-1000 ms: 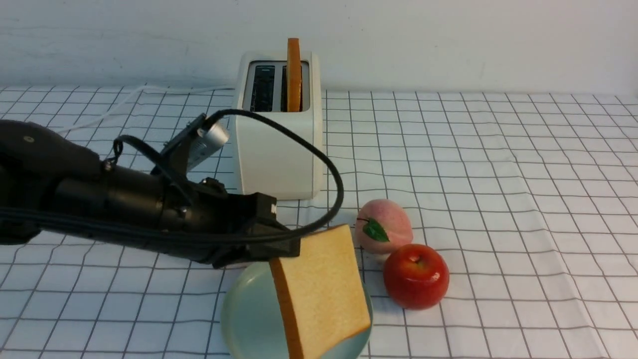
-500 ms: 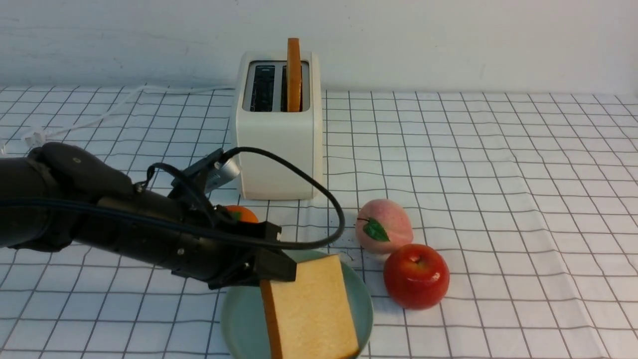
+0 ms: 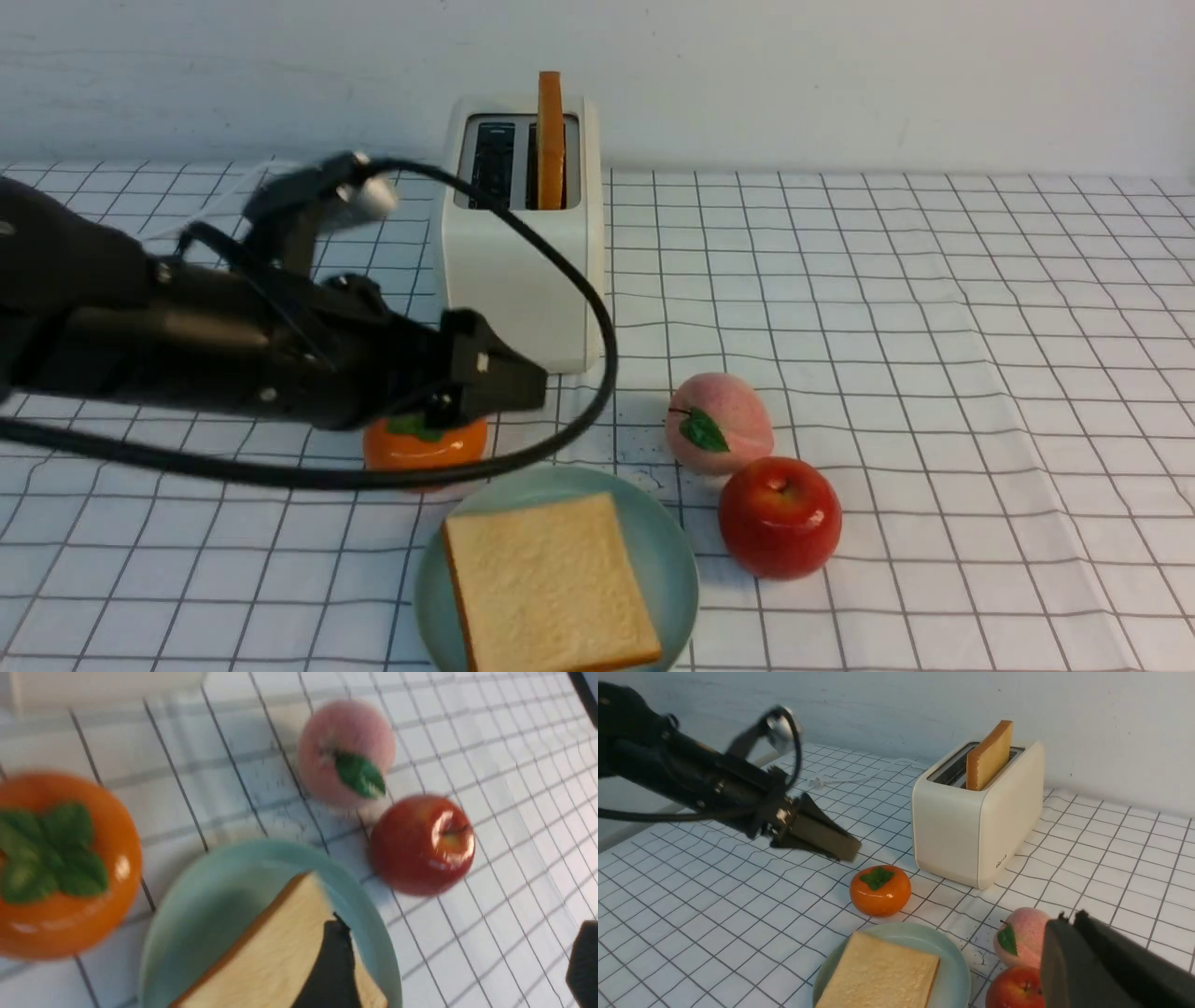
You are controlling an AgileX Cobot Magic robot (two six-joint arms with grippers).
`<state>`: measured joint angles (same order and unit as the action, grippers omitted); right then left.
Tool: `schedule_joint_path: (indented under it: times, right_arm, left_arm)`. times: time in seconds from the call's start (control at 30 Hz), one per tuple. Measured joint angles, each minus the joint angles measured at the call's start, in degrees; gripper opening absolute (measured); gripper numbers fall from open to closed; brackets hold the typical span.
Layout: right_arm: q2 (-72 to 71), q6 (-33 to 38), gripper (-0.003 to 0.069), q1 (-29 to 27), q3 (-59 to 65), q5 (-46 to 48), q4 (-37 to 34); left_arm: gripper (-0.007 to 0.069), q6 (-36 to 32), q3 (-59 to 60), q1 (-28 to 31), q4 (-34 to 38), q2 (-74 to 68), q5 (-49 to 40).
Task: Take toasted bread from bread machine on white checkered table place on plate.
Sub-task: 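Place the slice of bread on the plate with the left gripper, then grasp the toast slice in the toaster and pull it up out of the slot with the right gripper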
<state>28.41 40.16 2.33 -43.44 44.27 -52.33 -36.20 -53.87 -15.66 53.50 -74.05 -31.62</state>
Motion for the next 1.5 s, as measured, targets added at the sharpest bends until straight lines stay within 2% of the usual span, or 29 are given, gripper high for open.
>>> schedule_joint_path:
  times: [0.03, 0.17, 0.23, 0.27, 0.3, 0.4, 0.47, 0.53, 0.57, 0.63, 0.7, 0.77, 0.87, 0.93, 1.0, 1.1, 1.13, 1.2, 1.27, 1.4, 1.47, 1.5]
  right_arm:
    - [0.0, 0.0, 0.0014, 0.0, 0.0, 0.0, 0.0]
    - [0.0, 0.0, 0.0014, 0.0, 0.0, 0.1, 0.0]
    - [0.2, 0.0, 0.0011, 0.0, -0.4, 0.8, 0.0]
    - [0.7, 0.0, 0.0010, 0.0, -1.0, 1.3, 0.0]
    - [1.2, 0.0, 0.0008, 0.0, -1.8, 2.0, 0.0]
    - [4.6, -0.7, 0.0003, 0.0, -5.6, 4.9, 0.3]
    - [8.9, -2.5, 0.0001, 0.0, -9.2, 7.6, 1.1]
    - [11.0, -3.8, 0.0001, 0.0, -11.2, 9.3, 1.8]
    - [14.6, -6.0, 0.0001, 0.0, -13.6, 11.6, 3.3]
    - [17.5, -7.0, 0.0001, 0.0, -15.2, 12.7, 4.1]
    - [24.1, -8.8, 0.0001, 0.1, -18.5, 13.7, 5.1]
    - [28.9, -9.5, 0.0001, 1.3, -20.9, 13.7, 5.6]
    - [35.2, -11.1, 0.0001, 6.3, -24.5, 13.4, 7.5]
    - [40.6, -14.2, 0.0001, 13.4, -29.2, 12.0, 11.4]
    - [43.5, -16.4, 0.0001, 16.5, -31.8, 10.9, 14.7]
    - [51.0, -27.8, 0.0001, 26.2, -38.7, 6.3, 27.1]
    - [51.0, -27.8, 0.0001, 26.2, -38.7, 6.3, 27.1]
    - [56.2, -37.1, 0.0013, 30.9, -42.9, 3.0, 37.5]
    - [61.2, -45.2, 0.0050, 33.8, -46.1, 0.2, 46.0]
    - [67.5, -54.8, 0.0141, 35.0, -50.7, -3.6, 53.1]
    - [71.2, -57.2, 0.0213, 35.0, -53.6, -5.2, 55.6]
    - [71.2, -57.3, 0.0221, 35.0, -53.6, -5.4, 55.8]
  left_arm:
    - [0.0573, 0.0, 0.0, 0.0, 0.0, 0.0, 0.3]
    - [0.0403, 0.0, 0.0, 0.0, -3.3, 9.6, 3.2]
    - [0.0257, 0.1, 0.0, 0.0, -4.7, 13.7, 2.6]
    - [0.0210, 0.2, 0.0, 0.0, -5.2, 14.8, 2.1]
    - [0.0113, 0.6, 0.0, 0.0, -6.5, 17.2, 1.2]
    - [-0.0013, 3.2, 0.0, 0.0, -11.3, 22.2, -2.3]
    - [-0.0013, 7.6, 0.1, 0.0, -17.0, 26.1, -5.0]
    - [-0.0013, 10.2, 0.4, 0.0, -18.5, 27.4, -5.8]
    - [-0.0013, 15.6, 1.6, 0.0, -23.8, 30.7, -6.7]
    - [-0.0013, 18.2, 2.5, 0.0, -26.9, 32.8, -6.8]
    - [-0.0013, 24.6, 5.1, 0.0, -33.0, 39.5, -6.9]
    - [-0.0013, 27.0, 6.9, 0.0, -35.4, 43.9, -6.6]
    - [-0.0013, 28.4, 8.8, 0.0, -36.7, 48.6, -4.7]
    - [-0.0013, 28.7, 9.2, 0.0, -37.1, 51.0, -2.4]
    - [-0.0013, 28.7, 9.2, 0.0, -37.1, 51.9, -1.2]
    - [-0.0013, 28.8, 9.2, 0.0, -37.2, 52.8, 1.9]
    - [-0.0013, 28.8, 9.2, 0.0, -37.2, 52.8, 2.2]
    - [-0.0013, 28.9, 9.3, 0.0, -37.2, 52.8, 4.0]
    - [-0.0013, 28.9, 9.3, 0.0, -37.1, 52.8, 7.2]
    - [-0.0013, 28.9, 9.3, 0.0, -36.3, 52.8, 11.2]
    - [-0.0013, 28.9, 9.3, 0.0, -35.7, 52.8, 11.9]
    - [-0.0013, 28.9, 9.3, 0.0, -35.6, 52.8, 11.9]
